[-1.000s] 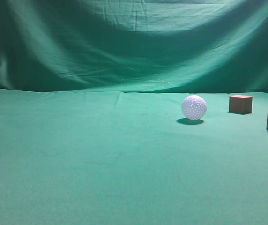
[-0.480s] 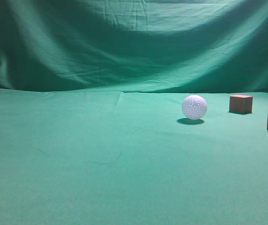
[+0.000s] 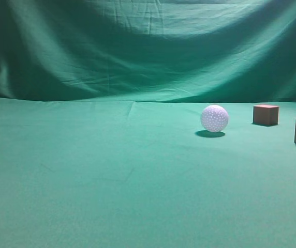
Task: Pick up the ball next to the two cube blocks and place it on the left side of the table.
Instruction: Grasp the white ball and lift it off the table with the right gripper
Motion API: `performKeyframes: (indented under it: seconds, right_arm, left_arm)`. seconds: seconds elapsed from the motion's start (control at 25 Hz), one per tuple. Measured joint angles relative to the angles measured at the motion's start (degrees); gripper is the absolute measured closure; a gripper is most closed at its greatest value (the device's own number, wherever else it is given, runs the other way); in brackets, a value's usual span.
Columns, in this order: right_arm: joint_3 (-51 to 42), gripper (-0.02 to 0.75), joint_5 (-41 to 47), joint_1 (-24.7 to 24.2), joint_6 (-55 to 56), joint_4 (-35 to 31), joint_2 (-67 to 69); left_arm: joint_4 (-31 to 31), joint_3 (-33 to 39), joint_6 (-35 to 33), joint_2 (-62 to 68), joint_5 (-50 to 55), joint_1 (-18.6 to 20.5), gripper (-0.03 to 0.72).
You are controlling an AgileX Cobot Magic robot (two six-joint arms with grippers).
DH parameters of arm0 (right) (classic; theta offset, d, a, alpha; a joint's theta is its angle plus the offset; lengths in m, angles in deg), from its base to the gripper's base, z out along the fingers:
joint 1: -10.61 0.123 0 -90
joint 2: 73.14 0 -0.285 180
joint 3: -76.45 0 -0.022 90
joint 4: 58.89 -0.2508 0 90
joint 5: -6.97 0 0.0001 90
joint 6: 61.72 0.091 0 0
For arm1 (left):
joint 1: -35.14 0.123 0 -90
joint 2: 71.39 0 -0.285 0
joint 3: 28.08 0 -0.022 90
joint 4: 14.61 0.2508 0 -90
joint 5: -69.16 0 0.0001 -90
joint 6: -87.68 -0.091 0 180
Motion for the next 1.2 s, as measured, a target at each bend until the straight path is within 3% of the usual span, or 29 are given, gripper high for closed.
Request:
performKeyframes:
  seconds: [0.12,0.32,0.48,0.6,0.8,0.88,1.08,1.2]
  right_arm:
    - [3.91,0.738,1.58,4.45,-9.76,-4.18,8.28]
    - [9.60,0.738,-1.93,13.62,-12.44,-3.80,21.33]
    - [14.92,0.738,-3.13,15.45,-12.70,-3.80,31.77]
    - [19.79,0.585,-2.53,15.47,-13.56,-3.80,38.84]
    - [27.13,0.203,0.10,15.47,-15.72,-4.55,48.50]
    - [29.28,0.125,0.44,15.47,-15.97,-4.96,52.34]
    - [33.39,0.128,0.60,15.47,-16.17,-5.50,60.12]
    - [35.25,0.268,0.97,15.47,-16.38,-5.50,62.89]
  left_arm:
    - [0.00,0.00,0.00,0.00,0.00,0.00,0.688]
    - [0.00,0.00,0.00,0.00,0.00,0.00,0.688]
    - [0.00,0.00,0.00,0.00,0.00,0.00,0.688]
    - [0.00,0.00,0.00,0.00,0.00,0.00,0.688]
    - [0.00,0.00,0.00,0.00,0.00,0.00,0.688]
    - [0.00,0.00,0.00,0.00,0.00,0.00,0.688]
    - [0.00,0.00,0.00,0.00,0.00,0.00,0.688]
    - [0.00,0.00,0.00,0.00,0.00,0.00,0.688]
